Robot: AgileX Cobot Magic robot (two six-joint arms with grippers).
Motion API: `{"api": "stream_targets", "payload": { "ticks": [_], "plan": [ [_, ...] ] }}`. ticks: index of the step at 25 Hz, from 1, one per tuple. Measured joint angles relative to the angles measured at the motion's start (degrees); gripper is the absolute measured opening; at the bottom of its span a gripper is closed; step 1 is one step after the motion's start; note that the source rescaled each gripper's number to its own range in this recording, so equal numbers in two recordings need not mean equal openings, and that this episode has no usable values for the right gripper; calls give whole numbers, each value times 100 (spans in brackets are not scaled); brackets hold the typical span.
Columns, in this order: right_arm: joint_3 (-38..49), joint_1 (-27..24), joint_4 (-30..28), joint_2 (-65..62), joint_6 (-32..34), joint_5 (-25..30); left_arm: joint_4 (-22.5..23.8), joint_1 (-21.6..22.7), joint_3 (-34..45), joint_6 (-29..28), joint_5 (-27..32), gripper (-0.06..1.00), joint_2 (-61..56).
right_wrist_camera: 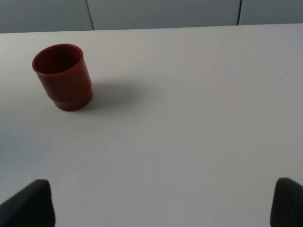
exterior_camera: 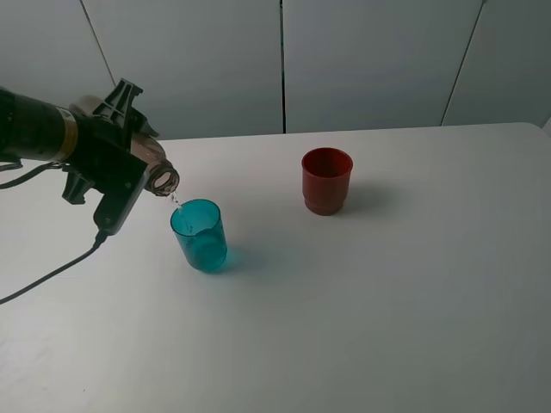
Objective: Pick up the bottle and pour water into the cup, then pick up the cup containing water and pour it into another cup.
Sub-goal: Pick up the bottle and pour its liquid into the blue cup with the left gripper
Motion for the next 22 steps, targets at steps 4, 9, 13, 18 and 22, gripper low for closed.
{"api": "stream_targets", "payload": {
  "ticks": [4,9,13,18,22],
  "plan": [
    [0,0,0,0,0,0,0,-21,-2,0,-11,1,8],
    [0,0,0,0,0,0,13,-21,-2,0,-11,1,8],
    [0,0,0,0,0,0,13,-21,-2,0,-11,1,8],
    [0,0,0,0,-13,0,13,-21,-2,13,-11,1,8],
    [0,0,0,0,-13,0,13,-21,-2,113,15,1,8]
  ]
}}
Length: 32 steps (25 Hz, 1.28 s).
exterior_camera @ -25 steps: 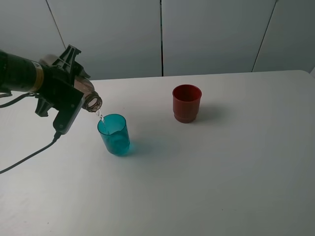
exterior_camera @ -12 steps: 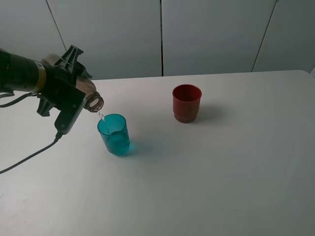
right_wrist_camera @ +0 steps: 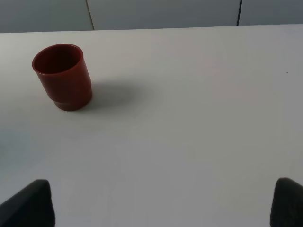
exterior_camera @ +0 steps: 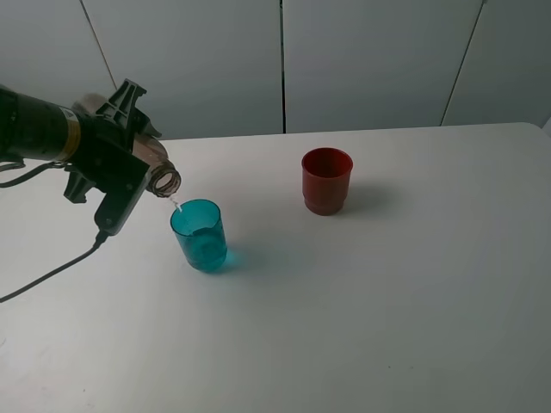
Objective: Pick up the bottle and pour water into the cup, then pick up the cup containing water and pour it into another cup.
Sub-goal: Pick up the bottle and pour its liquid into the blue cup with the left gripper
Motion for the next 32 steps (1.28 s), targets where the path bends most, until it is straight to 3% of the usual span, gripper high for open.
{"api": "stream_targets", "payload": {
  "ticks": [32],
  "plan": [
    [0,0,0,0,1,0,11,-129,-177,330,118,1,0]
  ]
}}
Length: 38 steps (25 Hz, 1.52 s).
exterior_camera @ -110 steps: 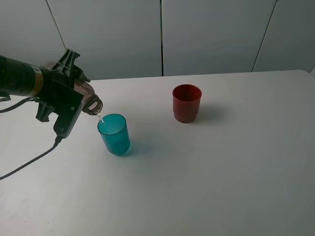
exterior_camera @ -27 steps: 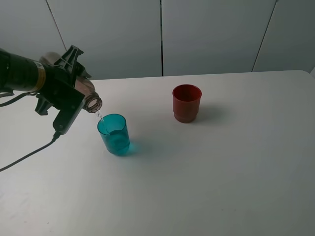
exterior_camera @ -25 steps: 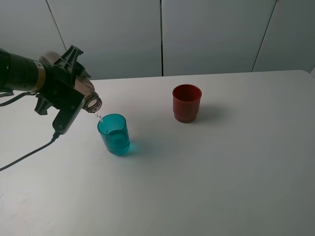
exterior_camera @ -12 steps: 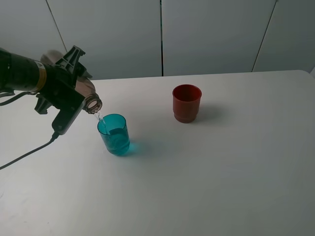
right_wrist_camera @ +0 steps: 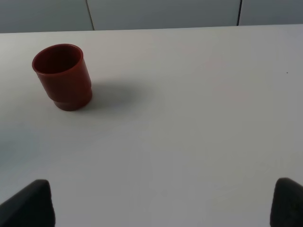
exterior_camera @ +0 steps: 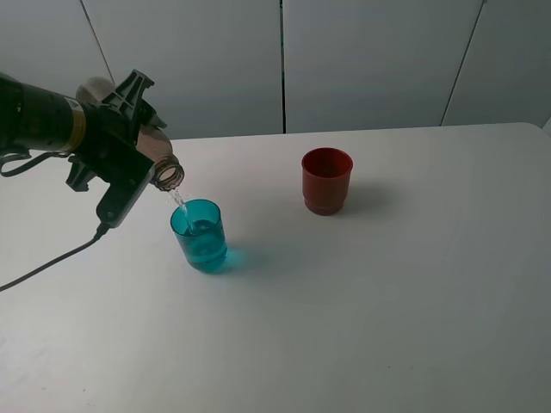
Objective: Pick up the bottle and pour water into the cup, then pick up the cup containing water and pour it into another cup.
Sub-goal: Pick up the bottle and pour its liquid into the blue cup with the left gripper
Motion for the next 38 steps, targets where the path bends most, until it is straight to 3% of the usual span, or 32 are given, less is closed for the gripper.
{"api": "stream_targets", "payload": {
  "ticks": [38],
  "plan": [
    [0,0,0,0,-2,0,0,-9,0,744,32,1,0]
  ]
}}
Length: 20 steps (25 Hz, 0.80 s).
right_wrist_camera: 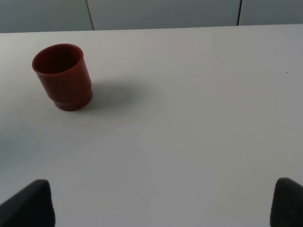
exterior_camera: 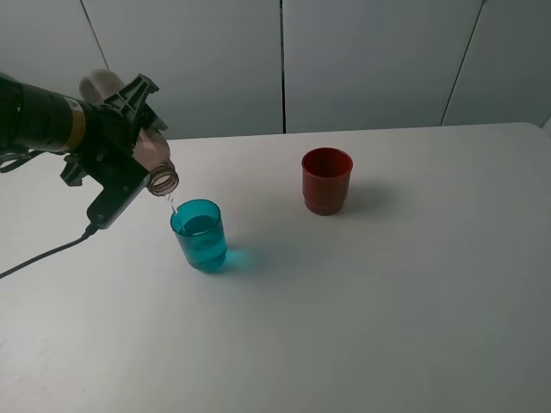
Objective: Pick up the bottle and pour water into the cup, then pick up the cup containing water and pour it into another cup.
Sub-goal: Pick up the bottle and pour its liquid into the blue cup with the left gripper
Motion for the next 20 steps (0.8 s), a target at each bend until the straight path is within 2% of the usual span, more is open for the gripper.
{"api": "stream_targets", "payload": {
  "ticks": [20],
  "plan": [
    [0,0,0,0,13,0,0,-157,-9,116,-63,1,0]
  ]
}}
